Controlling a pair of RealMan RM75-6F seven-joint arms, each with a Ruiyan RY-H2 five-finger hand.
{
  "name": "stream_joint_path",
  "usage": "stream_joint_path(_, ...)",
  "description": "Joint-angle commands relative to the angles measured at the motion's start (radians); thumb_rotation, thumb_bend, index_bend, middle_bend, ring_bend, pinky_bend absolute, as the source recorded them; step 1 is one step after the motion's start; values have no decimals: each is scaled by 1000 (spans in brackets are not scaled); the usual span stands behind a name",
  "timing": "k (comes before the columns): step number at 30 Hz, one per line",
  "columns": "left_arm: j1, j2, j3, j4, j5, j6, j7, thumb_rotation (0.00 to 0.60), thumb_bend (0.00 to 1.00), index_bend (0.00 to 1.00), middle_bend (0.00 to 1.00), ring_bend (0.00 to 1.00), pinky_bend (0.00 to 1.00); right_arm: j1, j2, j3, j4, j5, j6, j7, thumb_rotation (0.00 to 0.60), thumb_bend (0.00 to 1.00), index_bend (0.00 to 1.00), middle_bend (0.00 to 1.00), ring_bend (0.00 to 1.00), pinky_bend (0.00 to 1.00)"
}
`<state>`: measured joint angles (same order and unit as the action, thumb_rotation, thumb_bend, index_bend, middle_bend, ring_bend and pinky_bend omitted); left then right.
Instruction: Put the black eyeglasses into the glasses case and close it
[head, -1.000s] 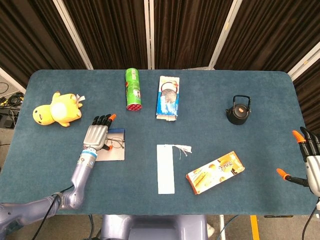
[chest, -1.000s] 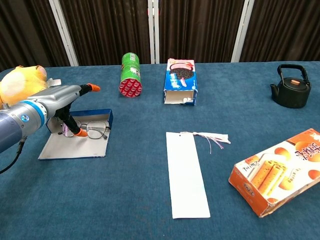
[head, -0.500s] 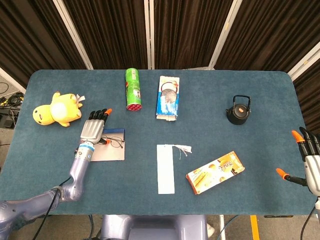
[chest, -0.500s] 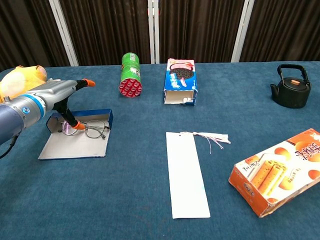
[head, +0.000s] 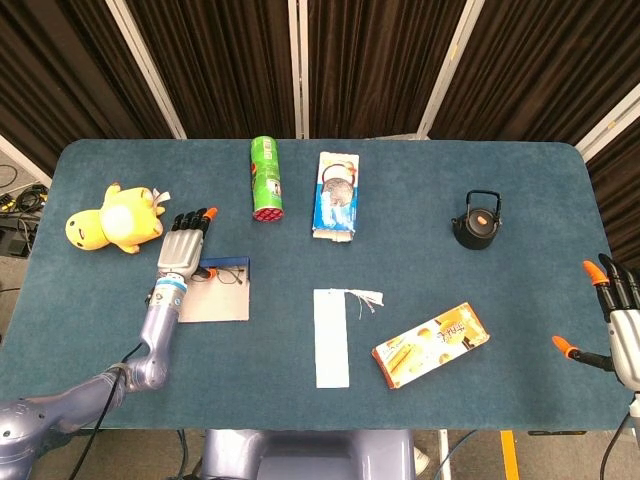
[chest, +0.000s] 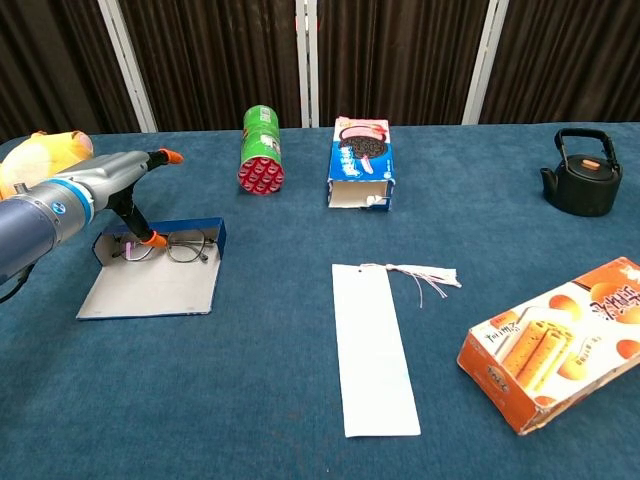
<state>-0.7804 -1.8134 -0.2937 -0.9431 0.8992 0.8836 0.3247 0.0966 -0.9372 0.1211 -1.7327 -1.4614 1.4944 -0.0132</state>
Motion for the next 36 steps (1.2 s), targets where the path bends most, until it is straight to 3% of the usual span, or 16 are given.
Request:
stream_joint_path(1,6,7,3,-10,10,5,-7,600,88,0,0,0,0,0,0,0,0,1,-1,0,600,0,0,0,0,0)
stream_joint_path(11,50,85,28,-147,53,41,-23,600,87,0,0,0,0,-2,2,-2,-2,-5,4,6,600,0,0,0,0,0)
stream_joint_path(19,130,250,96,-458,125,137,27,600,84,0,0,0,0,-7,9,-5,-10,-22,16,20,600,0,3,0,0,0)
stream_joint_path(23,186,322,179,-607,189,186,57,600,84,0,0,0,0,-12,18,-8,-14,-35,25,44,600,0,4,0,0,0)
stream_joint_path(28,212,323,213,-633,202,195,51,600,86,54,0,0,0,-11,23,-9,-10,-38,20,64,600,0,5,0,0,0)
stream_joint_path(36,236,280,236,-593,249,241,65,600,178,285,0,0,0,-13,31,-10,-6,-44,23,97,600,0,6,0,0,0)
